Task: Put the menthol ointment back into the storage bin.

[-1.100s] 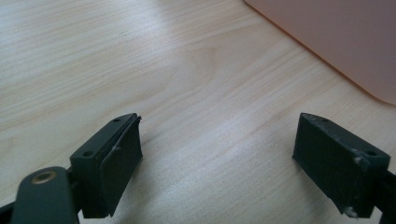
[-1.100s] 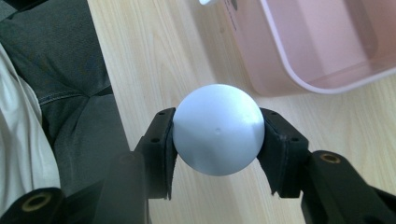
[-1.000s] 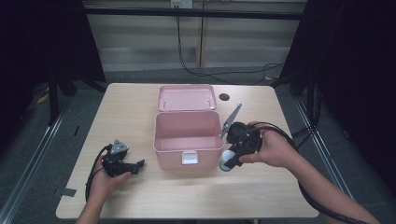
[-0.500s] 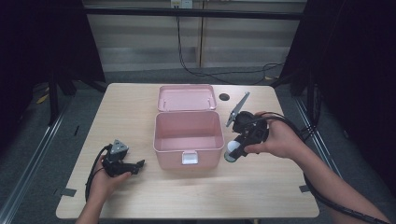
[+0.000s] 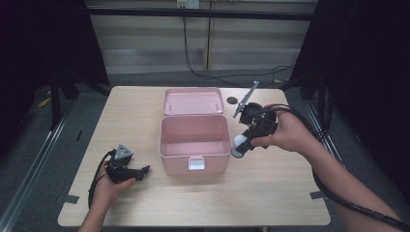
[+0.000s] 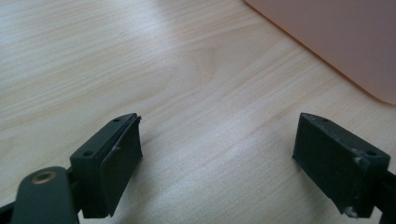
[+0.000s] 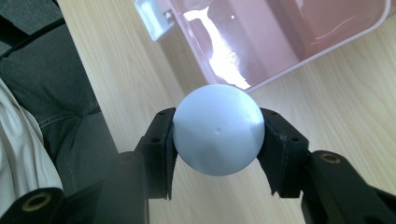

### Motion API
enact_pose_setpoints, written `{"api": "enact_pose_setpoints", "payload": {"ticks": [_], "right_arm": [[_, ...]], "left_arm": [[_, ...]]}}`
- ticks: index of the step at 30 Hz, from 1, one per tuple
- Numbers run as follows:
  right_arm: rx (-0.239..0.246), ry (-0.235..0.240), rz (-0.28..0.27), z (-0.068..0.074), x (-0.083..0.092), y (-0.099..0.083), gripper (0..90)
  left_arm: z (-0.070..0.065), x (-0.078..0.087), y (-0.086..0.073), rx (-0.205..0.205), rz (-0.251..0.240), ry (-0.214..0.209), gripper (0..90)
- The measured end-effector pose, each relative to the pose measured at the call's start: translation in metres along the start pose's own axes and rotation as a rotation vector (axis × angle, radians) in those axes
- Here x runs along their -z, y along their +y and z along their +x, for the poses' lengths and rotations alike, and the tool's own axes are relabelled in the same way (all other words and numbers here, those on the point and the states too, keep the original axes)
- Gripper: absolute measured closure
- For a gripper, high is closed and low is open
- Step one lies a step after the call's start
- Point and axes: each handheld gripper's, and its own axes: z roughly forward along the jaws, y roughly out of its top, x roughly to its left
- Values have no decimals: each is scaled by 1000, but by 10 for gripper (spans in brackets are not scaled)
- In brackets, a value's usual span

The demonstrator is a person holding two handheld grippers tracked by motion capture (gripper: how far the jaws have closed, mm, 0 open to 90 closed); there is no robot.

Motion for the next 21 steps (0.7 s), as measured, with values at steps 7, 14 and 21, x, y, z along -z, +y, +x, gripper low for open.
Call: {"api": "enact_pose_setpoints", "payload": {"ticks": [7, 14, 21], "right_arm": [[-16, -23, 1, -6, 2, 14, 506], [-37, -41, 13, -15, 1, 26, 506], [-70, -40, 16, -26, -5, 36, 506]], "left_arm": [[0, 0, 0, 0, 0, 0, 146], [0, 0, 0, 0, 2, -2, 146], [0, 0, 0, 0, 0, 0, 146]]}}
